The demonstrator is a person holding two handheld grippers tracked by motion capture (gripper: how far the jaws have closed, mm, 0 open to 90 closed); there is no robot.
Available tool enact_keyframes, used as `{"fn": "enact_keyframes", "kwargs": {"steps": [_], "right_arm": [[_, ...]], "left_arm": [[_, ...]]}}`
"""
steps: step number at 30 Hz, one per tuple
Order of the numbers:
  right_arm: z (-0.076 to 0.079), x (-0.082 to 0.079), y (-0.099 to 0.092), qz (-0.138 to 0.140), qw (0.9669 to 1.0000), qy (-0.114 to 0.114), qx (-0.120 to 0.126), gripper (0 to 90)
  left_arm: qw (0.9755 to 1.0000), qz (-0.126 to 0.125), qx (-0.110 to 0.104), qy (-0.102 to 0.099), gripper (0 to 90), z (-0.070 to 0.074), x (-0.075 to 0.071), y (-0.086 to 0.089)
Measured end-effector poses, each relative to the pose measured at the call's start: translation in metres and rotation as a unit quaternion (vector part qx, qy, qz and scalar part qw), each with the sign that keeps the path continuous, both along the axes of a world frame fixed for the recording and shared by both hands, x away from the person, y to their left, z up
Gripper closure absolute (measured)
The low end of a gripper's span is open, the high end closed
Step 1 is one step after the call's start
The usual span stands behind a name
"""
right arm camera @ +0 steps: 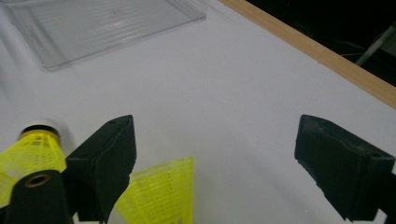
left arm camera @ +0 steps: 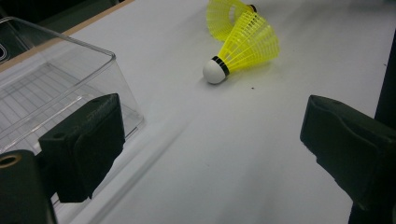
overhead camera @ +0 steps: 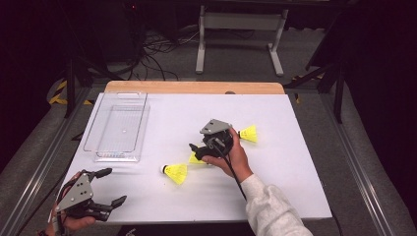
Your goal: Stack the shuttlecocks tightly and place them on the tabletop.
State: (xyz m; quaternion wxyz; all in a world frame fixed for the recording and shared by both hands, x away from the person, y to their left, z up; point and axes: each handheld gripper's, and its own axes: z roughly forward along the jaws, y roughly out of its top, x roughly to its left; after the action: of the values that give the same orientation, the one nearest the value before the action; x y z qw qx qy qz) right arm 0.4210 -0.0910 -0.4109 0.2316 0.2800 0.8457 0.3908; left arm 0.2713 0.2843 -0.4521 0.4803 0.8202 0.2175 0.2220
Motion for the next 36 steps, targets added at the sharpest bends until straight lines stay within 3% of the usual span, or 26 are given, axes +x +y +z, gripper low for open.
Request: {"fn": "enact_keyframes", "kwargs": {"steps": [7, 9, 11, 23, 33, 36], "right_arm": [[-0.005, 0.012, 0.009, -0.006, 0.9989, 0.02, -0.041, 15.7], [-0.008, 0.015, 0.009, -0.007, 0.9978, 0.037, -0.054, 16.0], [-0.01, 0.016, 0.008, -0.006, 0.9975, 0.048, -0.051, 16.0], [-0.003, 0.007, -0.008, -0.01, 0.9974, 0.053, -0.048, 15.1], [0.0, -0.014, -0.056, -0.027, 0.9974, 0.06, -0.029, 15.7], [-0.002, -0.018, -0.07, -0.03, 0.9971, 0.066, -0.021, 20.5]], "left_arm": [[1.0, -0.005, 0.002, 0.001, 7.5, 0.0, 0.0, 0.0], [1.0, -0.006, 0.004, 0.003, 7.5, 0.0, 0.0, -0.001], [1.0, -0.007, 0.005, 0.003, 7.5, 0.0, 0.0, -0.001], [1.0, -0.007, 0.005, 0.003, 7.5, 0.0, 0.0, -0.001], [0.9999, -0.005, 0.007, 0.006, 7.5, 0.001, 0.001, -0.002], [0.9999, -0.005, 0.01, 0.007, 7.6, 0.0, 0.001, -0.002]]}}
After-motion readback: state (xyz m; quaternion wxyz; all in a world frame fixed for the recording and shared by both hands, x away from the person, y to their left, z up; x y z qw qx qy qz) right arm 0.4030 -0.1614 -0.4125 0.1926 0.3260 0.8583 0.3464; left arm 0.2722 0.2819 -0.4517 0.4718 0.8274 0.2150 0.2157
